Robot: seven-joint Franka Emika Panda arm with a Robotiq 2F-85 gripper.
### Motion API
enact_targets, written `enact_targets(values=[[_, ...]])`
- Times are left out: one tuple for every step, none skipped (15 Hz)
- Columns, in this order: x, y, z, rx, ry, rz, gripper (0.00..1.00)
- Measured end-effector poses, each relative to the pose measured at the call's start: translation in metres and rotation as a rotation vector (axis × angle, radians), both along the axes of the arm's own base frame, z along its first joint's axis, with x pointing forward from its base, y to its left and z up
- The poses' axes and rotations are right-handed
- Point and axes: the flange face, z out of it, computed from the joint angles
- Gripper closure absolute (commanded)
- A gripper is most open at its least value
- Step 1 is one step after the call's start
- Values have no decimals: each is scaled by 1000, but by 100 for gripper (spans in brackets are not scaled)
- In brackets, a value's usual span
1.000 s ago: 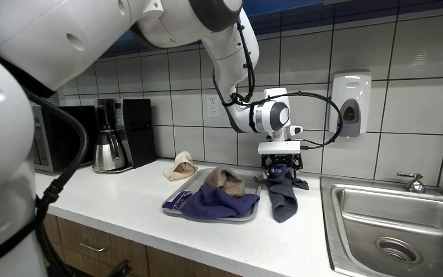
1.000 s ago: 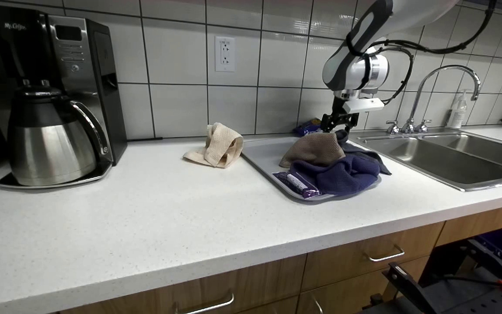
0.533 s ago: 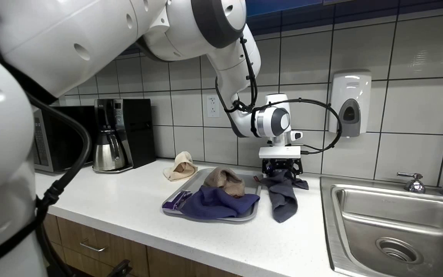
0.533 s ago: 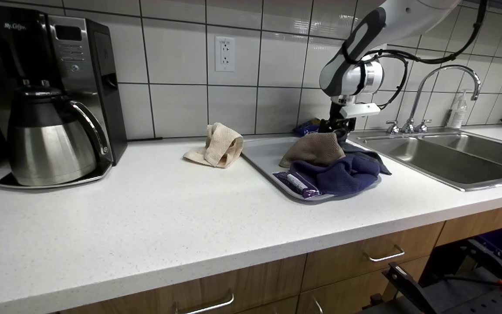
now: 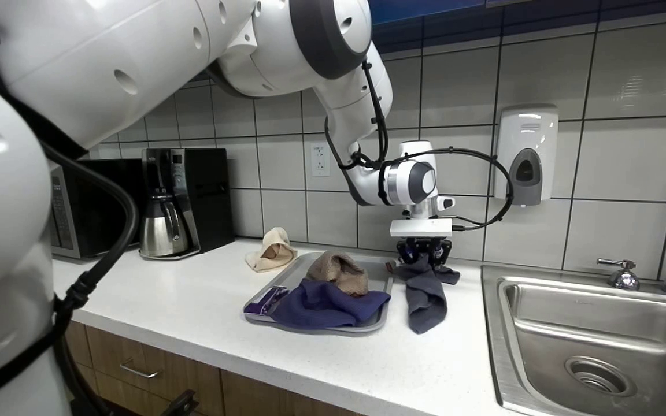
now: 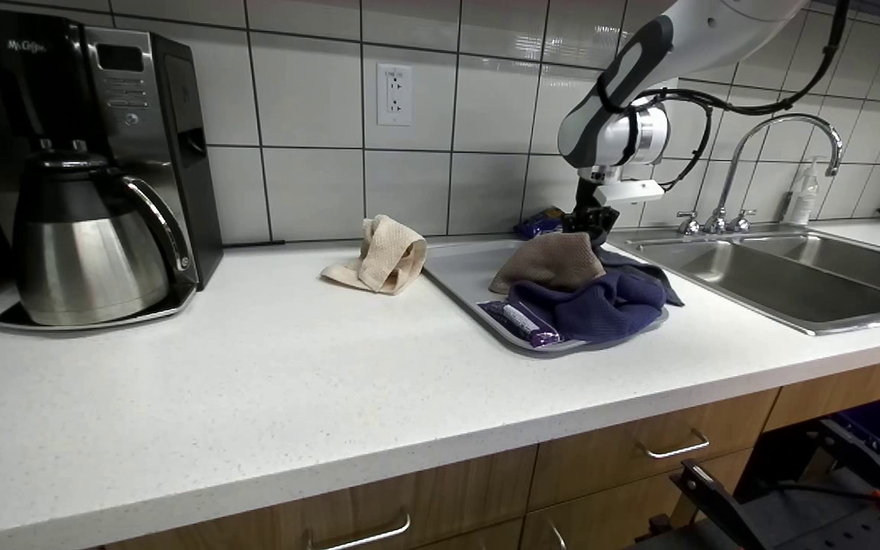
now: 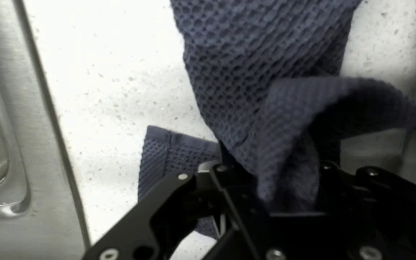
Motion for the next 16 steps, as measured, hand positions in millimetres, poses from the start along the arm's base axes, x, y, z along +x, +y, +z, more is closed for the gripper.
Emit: enact_targets(values=[[0, 0, 1, 0, 1, 0, 97], [1, 0, 1, 0, 1, 0, 100], [1, -1, 2, 0, 2, 0, 100], [0, -2, 1, 0, 3, -1, 100], [0, -3, 1, 0, 4, -2, 98], [0, -4, 2, -1, 4, -4, 98], [-1, -7, 2, -1, 4, -5, 98], [-1, -10, 3, -2, 3, -6, 98], [-2, -12, 5, -3, 1, -7, 98], [-2, -16, 7, -5, -2, -7, 98], [-3, -19, 11, -6, -6, -8, 98], [-3, -22, 15, -8, -10, -8, 98], [-3, -25, 19, -10, -14, -4, 98], [-3, -27, 24, -13, -19, 2, 98], [-3, -28, 30, -16, -24, 11, 98], [-3, -28, 36, -19, -29, 19, 98]])
